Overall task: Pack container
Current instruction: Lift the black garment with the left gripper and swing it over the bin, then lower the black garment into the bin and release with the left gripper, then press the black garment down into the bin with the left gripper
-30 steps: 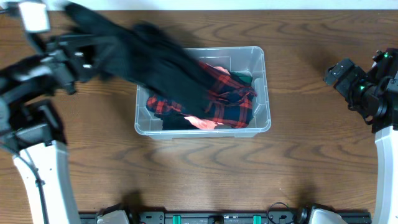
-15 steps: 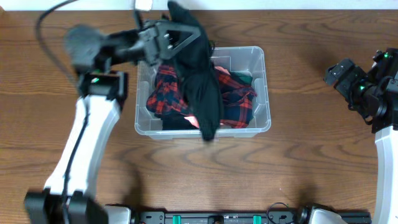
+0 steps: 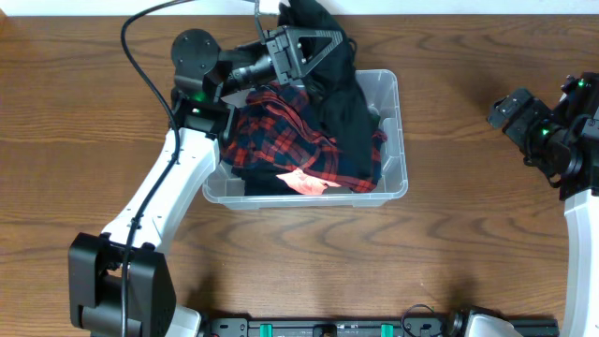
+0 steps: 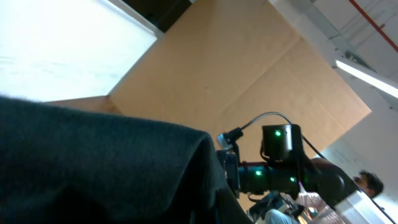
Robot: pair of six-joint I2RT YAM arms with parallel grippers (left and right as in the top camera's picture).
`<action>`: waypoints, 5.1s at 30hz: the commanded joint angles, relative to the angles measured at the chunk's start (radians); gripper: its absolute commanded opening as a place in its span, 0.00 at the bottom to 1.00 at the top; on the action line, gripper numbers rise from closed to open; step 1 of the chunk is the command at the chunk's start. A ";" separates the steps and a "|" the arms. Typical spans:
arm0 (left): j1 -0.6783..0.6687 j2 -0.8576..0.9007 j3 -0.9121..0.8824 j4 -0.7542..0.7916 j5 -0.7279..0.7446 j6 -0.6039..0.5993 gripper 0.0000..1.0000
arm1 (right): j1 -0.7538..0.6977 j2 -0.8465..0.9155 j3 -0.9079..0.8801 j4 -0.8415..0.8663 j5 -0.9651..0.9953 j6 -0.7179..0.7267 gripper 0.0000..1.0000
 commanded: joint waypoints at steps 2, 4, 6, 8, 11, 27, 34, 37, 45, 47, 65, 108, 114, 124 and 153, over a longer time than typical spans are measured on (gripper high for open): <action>-0.018 -0.040 0.049 0.029 -0.111 0.045 0.06 | -0.008 0.002 0.001 0.000 0.006 0.007 0.99; -0.024 -0.040 0.058 0.029 -0.122 0.057 0.06 | -0.008 0.002 0.001 0.000 0.006 0.007 0.99; -0.031 -0.040 0.061 0.027 -0.124 0.092 0.06 | -0.008 0.002 0.001 0.000 0.006 0.007 0.99; -0.045 -0.036 0.061 -0.003 -0.125 0.137 0.06 | -0.008 0.002 0.001 0.000 0.006 0.007 0.99; -0.076 -0.023 0.061 -0.047 -0.166 0.192 0.06 | -0.008 0.002 0.001 0.000 0.005 0.007 0.99; -0.122 0.014 0.064 -0.159 -0.172 0.230 0.06 | -0.008 0.002 0.001 0.000 0.006 0.007 0.99; -0.123 0.015 0.125 -0.160 -0.225 0.255 0.06 | -0.008 0.002 0.001 0.000 0.006 0.007 0.99; -0.123 0.015 0.172 -0.162 -0.224 0.264 0.06 | -0.008 0.002 0.001 0.000 0.006 0.007 0.99; -0.140 0.033 0.182 -0.325 -0.208 0.380 0.06 | -0.008 0.002 0.001 0.000 0.006 0.007 0.99; -0.141 0.040 0.182 -0.379 -0.171 0.414 0.06 | -0.008 0.002 0.001 0.000 0.006 0.007 0.99; -0.102 -0.073 0.182 -1.510 -0.643 0.766 0.10 | -0.008 0.002 0.001 0.000 0.005 0.007 0.99; -0.179 0.231 0.163 -1.641 -1.068 0.960 0.11 | -0.008 0.002 0.001 0.000 0.006 0.007 0.99; -0.189 0.130 0.252 -1.665 -1.072 0.921 0.13 | -0.008 0.002 0.001 0.000 0.006 0.007 0.99; -0.255 -0.093 0.353 -1.727 -1.020 0.852 0.22 | -0.008 0.002 0.001 0.000 0.006 0.007 0.99; -0.258 -0.061 0.363 -1.561 -0.993 0.870 0.25 | -0.008 0.002 0.001 -0.001 0.006 0.007 0.99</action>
